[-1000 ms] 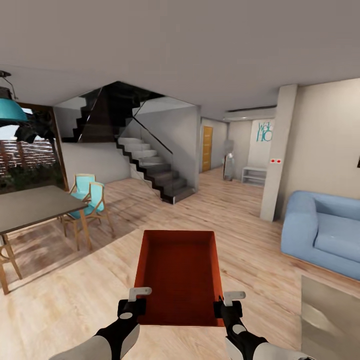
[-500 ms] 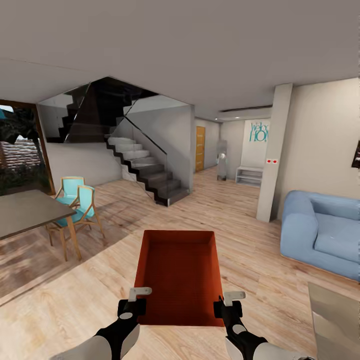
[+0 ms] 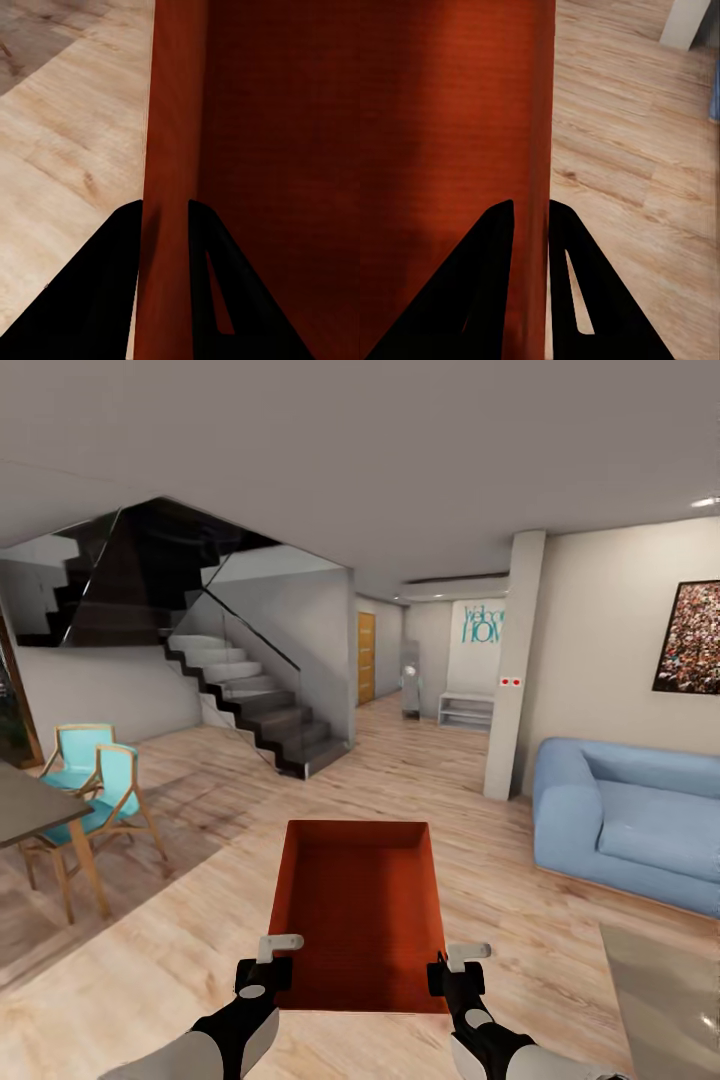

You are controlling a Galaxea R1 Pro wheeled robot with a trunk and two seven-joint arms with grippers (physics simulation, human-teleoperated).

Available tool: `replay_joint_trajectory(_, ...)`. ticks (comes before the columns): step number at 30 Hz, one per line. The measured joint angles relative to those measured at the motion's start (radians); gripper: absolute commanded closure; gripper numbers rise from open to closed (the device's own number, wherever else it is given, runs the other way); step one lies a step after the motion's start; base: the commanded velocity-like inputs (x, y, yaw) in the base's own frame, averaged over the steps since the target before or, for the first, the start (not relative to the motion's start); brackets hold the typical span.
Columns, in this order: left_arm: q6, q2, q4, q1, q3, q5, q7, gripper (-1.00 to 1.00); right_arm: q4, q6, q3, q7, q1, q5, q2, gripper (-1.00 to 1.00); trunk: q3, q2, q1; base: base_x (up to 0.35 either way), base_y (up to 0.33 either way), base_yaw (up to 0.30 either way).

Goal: Move the two storage containers from the living room to the garage. In the garage, place one container on the floor and stack the other container on top of it (either order is fine).

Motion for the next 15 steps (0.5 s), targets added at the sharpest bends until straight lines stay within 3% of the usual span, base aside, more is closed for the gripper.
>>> replay_joint_trajectory(15,0.000,0.000,0.000,0.000,0.000,0.000,0.000,1.00,0.000,0.000,0.000,0.000,0.000,0.000,0.000,1.00,0.000,0.000,0.000,0.320,0.180,-0.235)
